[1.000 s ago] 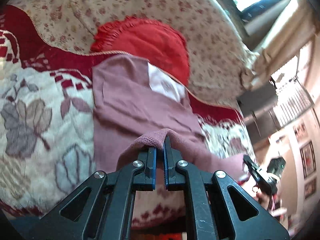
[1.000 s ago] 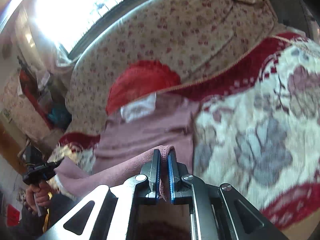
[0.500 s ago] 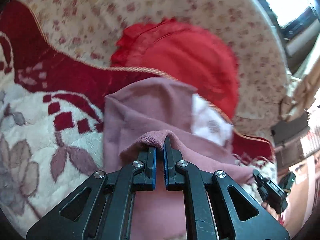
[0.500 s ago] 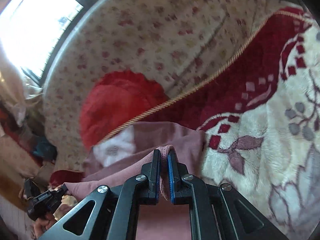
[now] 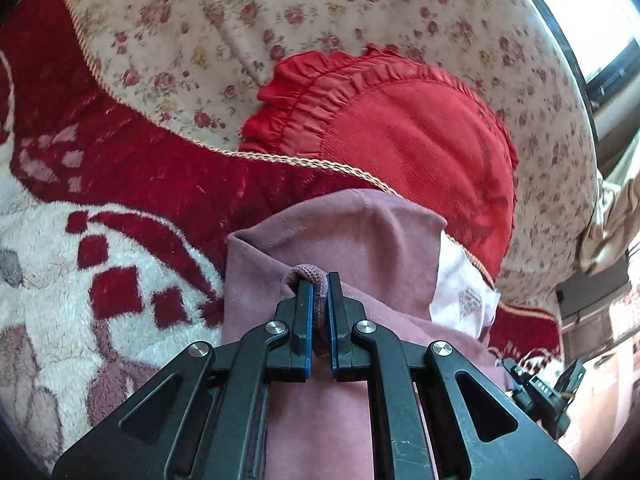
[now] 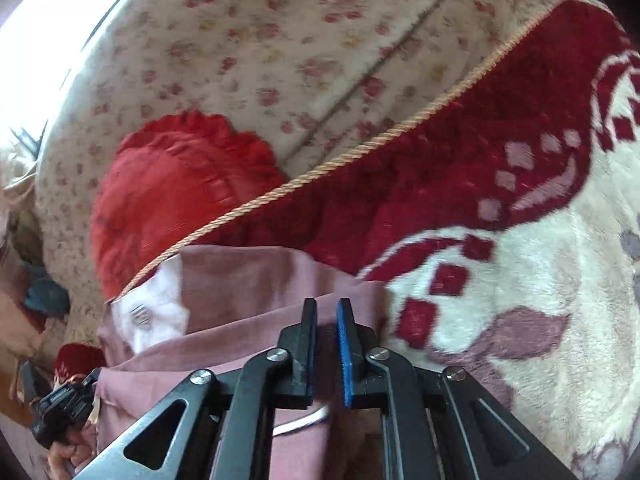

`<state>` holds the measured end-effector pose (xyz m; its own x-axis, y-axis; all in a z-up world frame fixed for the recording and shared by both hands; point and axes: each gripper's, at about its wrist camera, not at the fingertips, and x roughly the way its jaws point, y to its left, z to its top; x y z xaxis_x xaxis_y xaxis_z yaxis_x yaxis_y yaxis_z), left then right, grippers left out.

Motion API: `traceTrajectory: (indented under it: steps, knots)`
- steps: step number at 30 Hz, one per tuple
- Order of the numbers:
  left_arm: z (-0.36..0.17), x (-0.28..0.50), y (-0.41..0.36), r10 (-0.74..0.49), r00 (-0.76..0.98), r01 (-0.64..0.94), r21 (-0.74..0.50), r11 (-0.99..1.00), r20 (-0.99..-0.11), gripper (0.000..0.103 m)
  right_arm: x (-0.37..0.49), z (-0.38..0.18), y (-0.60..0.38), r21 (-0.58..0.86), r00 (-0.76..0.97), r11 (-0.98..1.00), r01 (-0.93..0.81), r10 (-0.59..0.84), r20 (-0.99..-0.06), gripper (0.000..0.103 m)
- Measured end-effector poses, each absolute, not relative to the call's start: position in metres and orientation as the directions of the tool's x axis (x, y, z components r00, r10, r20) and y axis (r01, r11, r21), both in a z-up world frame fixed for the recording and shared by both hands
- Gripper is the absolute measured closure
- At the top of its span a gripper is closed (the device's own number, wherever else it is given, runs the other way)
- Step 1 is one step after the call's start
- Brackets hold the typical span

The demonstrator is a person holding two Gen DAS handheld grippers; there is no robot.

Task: Fold small clothes

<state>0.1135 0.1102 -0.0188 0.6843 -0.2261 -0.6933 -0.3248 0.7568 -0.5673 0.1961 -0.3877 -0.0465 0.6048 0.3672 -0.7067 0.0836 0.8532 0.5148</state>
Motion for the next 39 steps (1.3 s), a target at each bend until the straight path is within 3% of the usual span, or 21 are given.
traceTrajectory:
  steps: [4,10,13,15,16,20,22,26,31,33,35,39]
  knots:
    - [-0.005,0.106,0.107,-0.169,0.706,-0.313,-0.516,0.797,-0.688,0.096,0.178,-0.030,-0.413,0.535,0.684,0.834,0.135,0.312,-0.660,0.074]
    - [0.014,0.092,0.096,-0.039,0.729,-0.312,-0.383,0.870,-0.683,0.096,0.140,0.013,-0.368,0.413,0.675,0.883,-0.223,0.445,-0.588,0.074]
    - [0.003,0.101,0.099,-0.096,0.694,-0.301,-0.409,0.861,-0.713,0.094,0.123,0.017,-0.333,0.362,0.584,0.832,-0.420,0.553,-0.594,0.074]
    - [-0.007,0.111,0.103,-0.178,0.670,-0.286,-0.472,0.834,-0.721,0.086,0.116,0.009,-0.316,0.327,0.528,0.812,-0.483,0.568,-0.631,0.074]
    - [-0.010,0.113,0.105,-0.205,0.666,-0.283,-0.497,0.820,-0.717,0.080,0.116,0.003,-0.308,0.296,0.511,0.819,-0.492,0.547,-0.662,0.074]
    - [-0.013,0.114,0.118,-0.233,0.676,-0.305,-0.553,0.776,-0.699,0.076,0.130,-0.031,-0.299,0.236,0.434,0.878,-0.416,0.420,-0.797,0.074]
    - [-0.014,0.114,0.126,-0.233,0.674,-0.326,-0.565,0.758,-0.701,0.076,0.134,-0.034,-0.304,0.272,0.427,0.875,-0.400,0.441,-0.790,0.075]
    - [0.002,0.094,0.140,-0.112,0.733,-0.382,-0.543,0.748,-0.670,0.075,0.139,-0.035,-0.317,0.312,0.441,0.888,-0.337,0.441,-0.781,0.077]
    - [0.023,0.077,0.112,-0.234,0.765,-0.194,-0.561,0.805,-0.600,0.074,0.147,-0.030,-0.338,0.265,0.522,0.942,-0.207,0.336,-0.784,0.077]
    - [0.020,0.082,0.086,-0.367,0.691,-0.061,-0.557,0.829,-0.622,0.074,0.147,-0.026,-0.347,0.269,0.544,0.948,-0.169,0.317,-0.777,0.077]
    - [0.010,0.093,0.052,-0.454,0.567,0.053,-0.520,0.853,-0.688,0.074,0.140,-0.015,-0.343,0.314,0.553,0.919,-0.239,0.394,-0.734,0.077]
    - [-0.009,0.103,0.013,-0.298,0.476,0.082,-0.296,0.952,-0.827,0.074,0.129,-0.017,-0.296,0.282,0.428,0.838,-0.467,0.493,-0.757,0.076]
